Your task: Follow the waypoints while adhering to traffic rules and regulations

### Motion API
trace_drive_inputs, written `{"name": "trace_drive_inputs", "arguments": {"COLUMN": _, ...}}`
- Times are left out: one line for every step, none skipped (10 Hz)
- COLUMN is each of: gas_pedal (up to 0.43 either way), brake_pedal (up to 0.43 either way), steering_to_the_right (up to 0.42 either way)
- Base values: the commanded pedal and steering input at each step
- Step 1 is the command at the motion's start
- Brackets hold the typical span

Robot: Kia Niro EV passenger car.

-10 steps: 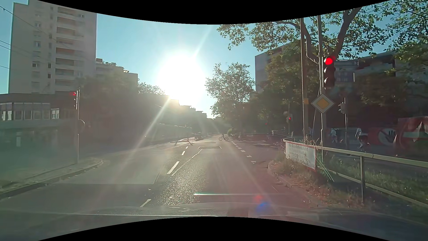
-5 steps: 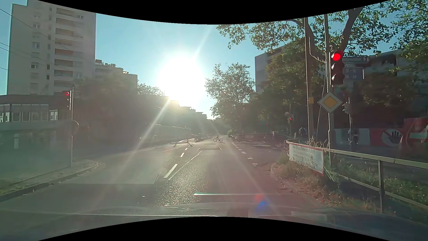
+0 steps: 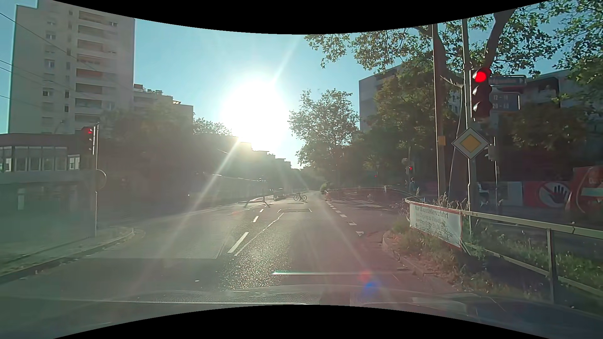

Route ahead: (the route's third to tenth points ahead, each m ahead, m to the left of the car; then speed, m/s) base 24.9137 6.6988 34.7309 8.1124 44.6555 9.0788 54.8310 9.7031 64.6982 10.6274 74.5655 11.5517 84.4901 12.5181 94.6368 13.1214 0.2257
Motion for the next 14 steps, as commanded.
{"name": "trace_drive_inputs", "arguments": {"gas_pedal": 0.0, "brake_pedal": 0.201, "steering_to_the_right": 0.005}}
{"name": "trace_drive_inputs", "arguments": {"gas_pedal": 0.0, "brake_pedal": 0.201, "steering_to_the_right": 0.005}}
{"name": "trace_drive_inputs", "arguments": {"gas_pedal": 0.0, "brake_pedal": 0.207, "steering_to_the_right": 0.005}}
{"name": "trace_drive_inputs", "arguments": {"gas_pedal": 0.0, "brake_pedal": 0.207, "steering_to_the_right": 0.005}}
{"name": "trace_drive_inputs", "arguments": {"gas_pedal": 0.0, "brake_pedal": 0.201, "steering_to_the_right": 0.005}}
{"name": "trace_drive_inputs", "arguments": {"gas_pedal": 0.0, "brake_pedal": 0.207, "steering_to_the_right": 0.004}}
{"name": "trace_drive_inputs", "arguments": {"gas_pedal": 0.0, "brake_pedal": 0.213, "steering_to_the_right": 0.004}}
{"name": "trace_drive_inputs", "arguments": {"gas_pedal": 0.0, "brake_pedal": 0.213, "steering_to_the_right": 0.003}}
{"name": "trace_drive_inputs", "arguments": {"gas_pedal": 0.0, "brake_pedal": 0.213, "steering_to_the_right": 0.003}}
{"name": "trace_drive_inputs", "arguments": {"gas_pedal": 0.0, "brake_pedal": 0.213, "steering_to_the_right": 0.002}}
{"name": "trace_drive_inputs", "arguments": {"gas_pedal": 0.0, "brake_pedal": 0.213, "steering_to_the_right": 0.001}}
{"name": "trace_drive_inputs", "arguments": {"gas_pedal": 0.0, "brake_pedal": 0.22, "steering_to_the_right": 0.0}}
{"name": "trace_drive_inputs", "arguments": {"gas_pedal": 0.0, "brake_pedal": 0.213, "steering_to_the_right": -0.001}}
{"name": "trace_drive_inputs", "arguments": {"gas_pedal": 0.0, "brake_pedal": 0.22, "steering_to_the_right": -0.002}}
